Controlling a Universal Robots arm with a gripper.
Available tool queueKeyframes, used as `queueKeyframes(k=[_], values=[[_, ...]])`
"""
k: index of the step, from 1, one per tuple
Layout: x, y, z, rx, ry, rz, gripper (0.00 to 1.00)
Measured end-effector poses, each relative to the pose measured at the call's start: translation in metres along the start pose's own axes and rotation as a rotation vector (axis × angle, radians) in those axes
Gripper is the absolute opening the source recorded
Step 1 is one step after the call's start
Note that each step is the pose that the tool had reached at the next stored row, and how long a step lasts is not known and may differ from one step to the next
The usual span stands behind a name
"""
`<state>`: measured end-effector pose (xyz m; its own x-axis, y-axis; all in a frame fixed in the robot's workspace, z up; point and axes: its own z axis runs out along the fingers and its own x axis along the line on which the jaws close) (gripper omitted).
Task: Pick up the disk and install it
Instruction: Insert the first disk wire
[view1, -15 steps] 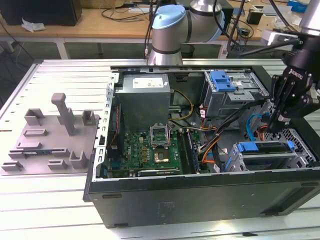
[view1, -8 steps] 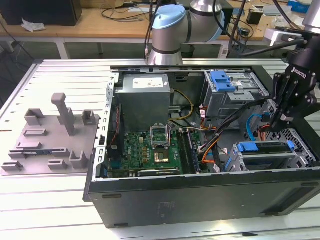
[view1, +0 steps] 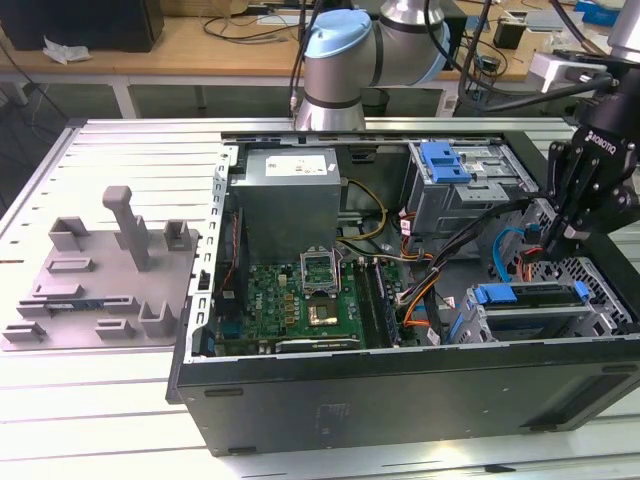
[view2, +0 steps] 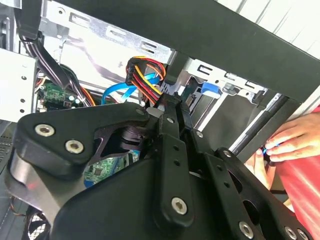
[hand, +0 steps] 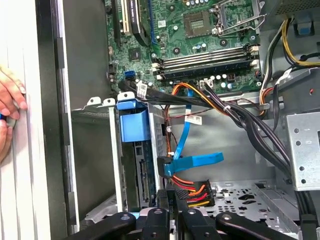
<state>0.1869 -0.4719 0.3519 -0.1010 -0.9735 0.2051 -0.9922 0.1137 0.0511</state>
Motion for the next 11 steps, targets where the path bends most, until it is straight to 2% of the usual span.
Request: queueKeyframes(k=[2, 11], values=[[0.0028, 0.0018, 0.0007, 0.0041, -0.0148, -0.002, 0.16], [0.0124, 0.0064, 0.0029, 0.0137, -0.0514, -0.009, 0.16]])
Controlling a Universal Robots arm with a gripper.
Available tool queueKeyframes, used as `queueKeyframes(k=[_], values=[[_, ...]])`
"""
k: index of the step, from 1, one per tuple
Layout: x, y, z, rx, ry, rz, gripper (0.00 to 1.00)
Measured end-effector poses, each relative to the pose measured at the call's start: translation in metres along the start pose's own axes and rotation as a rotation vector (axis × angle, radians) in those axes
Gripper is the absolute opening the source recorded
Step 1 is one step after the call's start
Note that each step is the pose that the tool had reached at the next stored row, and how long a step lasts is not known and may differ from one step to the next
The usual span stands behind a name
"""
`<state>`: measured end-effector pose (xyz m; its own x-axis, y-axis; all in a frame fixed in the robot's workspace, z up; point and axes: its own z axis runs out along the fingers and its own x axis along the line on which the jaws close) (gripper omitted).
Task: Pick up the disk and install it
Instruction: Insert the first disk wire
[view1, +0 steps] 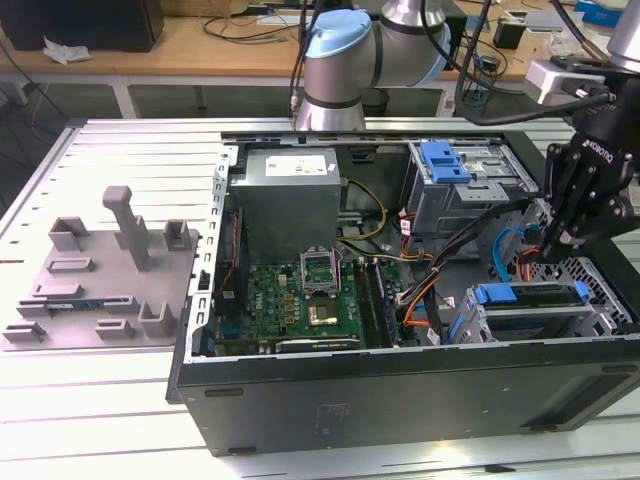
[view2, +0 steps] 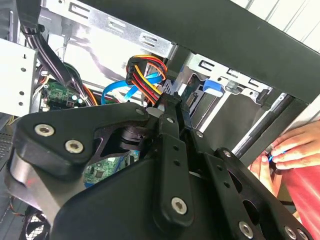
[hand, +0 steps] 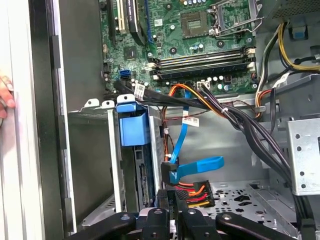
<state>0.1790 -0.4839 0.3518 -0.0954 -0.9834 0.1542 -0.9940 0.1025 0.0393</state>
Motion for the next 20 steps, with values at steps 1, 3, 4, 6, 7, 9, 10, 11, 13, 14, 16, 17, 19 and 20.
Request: queueKeyframes(k=[1, 3, 4, 6, 7, 9, 10, 11, 13, 14, 16, 17, 19, 20], values=[[0.0011, 0.0005, 0.0002, 0.0009, -0.0027, -0.001, 0.16], [0.0049, 0.0019, 0.0008, 0.0037, -0.0110, -0.003, 0.16], [0.0063, 0.0023, 0.0010, 0.0047, -0.0136, -0.004, 0.16], [0.0092, 0.0033, 0.0016, 0.0065, -0.0190, -0.006, 0.16], [0.0104, 0.0036, 0.0018, 0.0073, -0.0213, -0.007, 0.16], [0.0132, 0.0040, 0.0022, 0.0091, -0.0268, -0.009, 0.16], [0.0150, 0.0041, 0.0025, 0.0101, -0.0302, -0.011, 0.16], [0.0163, 0.0042, 0.0027, 0.0109, -0.0326, -0.012, 0.16], [0.0210, 0.0040, 0.0034, 0.0158, -0.0422, -0.016, 0.16], [0.0227, 0.0038, 0.0037, 0.0182, -0.0476, -0.019, 0.16], [0.0256, 0.0037, 0.0042, 0.0211, -0.0590, -0.023, 0.16], [0.0267, 0.0037, 0.0043, 0.0219, -0.0632, -0.024, 0.16], [0.0290, 0.0040, 0.0047, 0.0235, -0.0734, -0.026, 0.16], [0.0301, 0.0041, 0.0048, 0.0243, -0.0787, -0.027, 0.16]])
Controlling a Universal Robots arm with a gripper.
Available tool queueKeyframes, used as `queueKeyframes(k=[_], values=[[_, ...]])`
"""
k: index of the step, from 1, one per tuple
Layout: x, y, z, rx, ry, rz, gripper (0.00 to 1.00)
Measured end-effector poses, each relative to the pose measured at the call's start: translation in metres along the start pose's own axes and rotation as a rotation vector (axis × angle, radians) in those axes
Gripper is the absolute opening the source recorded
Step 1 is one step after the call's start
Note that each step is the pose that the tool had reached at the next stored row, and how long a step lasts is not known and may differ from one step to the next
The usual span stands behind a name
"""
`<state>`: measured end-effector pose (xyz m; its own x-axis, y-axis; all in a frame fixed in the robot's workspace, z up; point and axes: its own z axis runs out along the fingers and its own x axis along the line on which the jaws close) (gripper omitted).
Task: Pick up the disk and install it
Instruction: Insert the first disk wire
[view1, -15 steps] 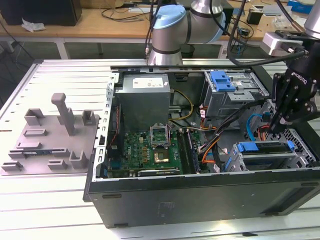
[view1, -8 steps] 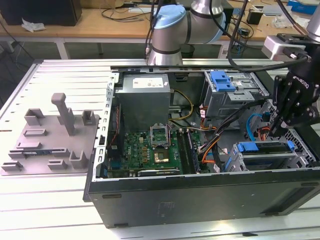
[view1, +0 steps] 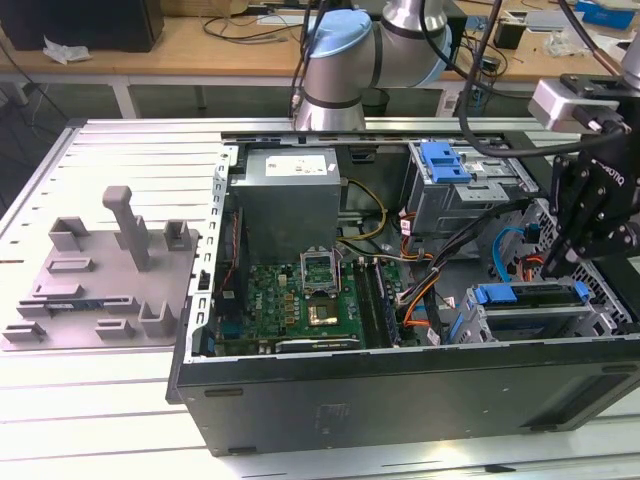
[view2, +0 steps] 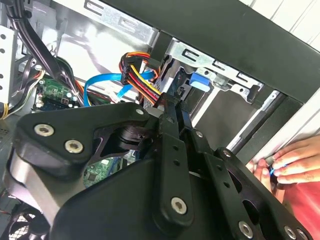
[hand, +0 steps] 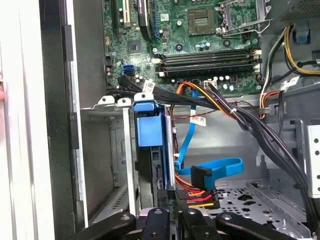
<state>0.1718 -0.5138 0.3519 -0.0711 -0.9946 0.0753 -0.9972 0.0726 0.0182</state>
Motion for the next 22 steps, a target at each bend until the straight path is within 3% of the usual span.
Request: queueKeyframes(k=[1, 2, 3, 7, 9, 11, 18, 22], values=[[0.0009, 0.0001, 0.0001, 0.0008, -0.0042, -0.001, 0.16], [0.0032, 0.0006, 0.0003, 0.0028, -0.0153, -0.003, 0.16], [0.0045, 0.0009, 0.0004, 0.0041, -0.0212, -0.004, 0.16], [0.0082, 0.0022, 0.0007, 0.0092, -0.0430, -0.007, 0.16], [0.0091, 0.0030, 0.0008, 0.0112, -0.0503, -0.008, 0.16], [0.0096, 0.0034, 0.0008, 0.0128, -0.0544, -0.009, 0.16], [0.0101, 0.0035, 0.0008, 0.0130, -0.0548, -0.010, 0.16], [0.0115, 0.0034, 0.0009, 0.0126, -0.0608, -0.010, 0.16]])
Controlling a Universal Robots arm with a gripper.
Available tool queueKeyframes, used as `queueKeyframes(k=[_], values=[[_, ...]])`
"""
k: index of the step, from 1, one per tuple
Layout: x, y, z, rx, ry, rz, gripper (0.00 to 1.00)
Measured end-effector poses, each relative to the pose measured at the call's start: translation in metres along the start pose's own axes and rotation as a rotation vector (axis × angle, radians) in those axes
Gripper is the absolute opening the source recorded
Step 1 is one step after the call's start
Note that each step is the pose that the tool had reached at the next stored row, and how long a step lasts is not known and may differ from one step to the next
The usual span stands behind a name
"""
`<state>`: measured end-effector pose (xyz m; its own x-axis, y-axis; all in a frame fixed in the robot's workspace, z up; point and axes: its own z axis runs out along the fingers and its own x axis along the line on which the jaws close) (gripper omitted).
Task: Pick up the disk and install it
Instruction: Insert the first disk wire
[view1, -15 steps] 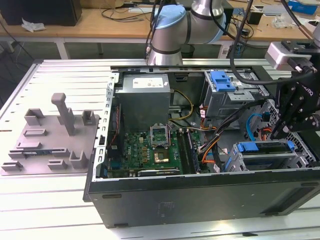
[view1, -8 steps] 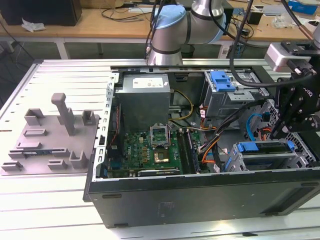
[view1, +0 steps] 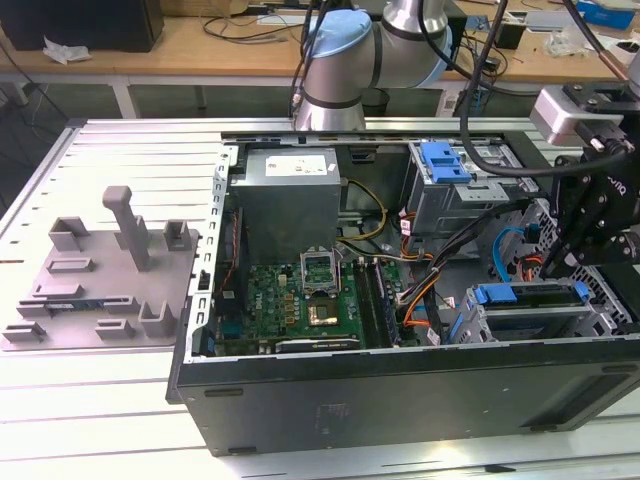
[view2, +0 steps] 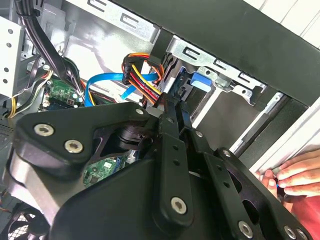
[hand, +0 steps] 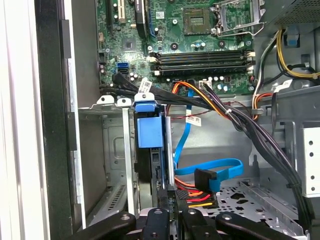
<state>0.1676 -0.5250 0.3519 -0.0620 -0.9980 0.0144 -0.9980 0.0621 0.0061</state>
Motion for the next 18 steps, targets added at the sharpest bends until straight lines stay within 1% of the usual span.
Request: queueKeyframes(k=[1, 3, 4, 5, 11, 18], values=[[0.0003, 0.0000, 0.0000, 0.0001, -0.0009, 0.000, 0.16], [0.0011, 0.0000, 0.0000, 0.0000, -0.0053, 0.000, 0.16], [0.0027, -0.0002, 0.0001, -0.0002, -0.0087, 0.000, 0.16], [0.0039, -0.0002, 0.0001, -0.0002, -0.0098, 0.000, 0.16], [0.0076, -0.0005, 0.0001, -0.0003, -0.0110, 0.000, 0.16], [0.0085, -0.0017, 0.0001, -0.0002, -0.0109, -0.015, 0.16]])
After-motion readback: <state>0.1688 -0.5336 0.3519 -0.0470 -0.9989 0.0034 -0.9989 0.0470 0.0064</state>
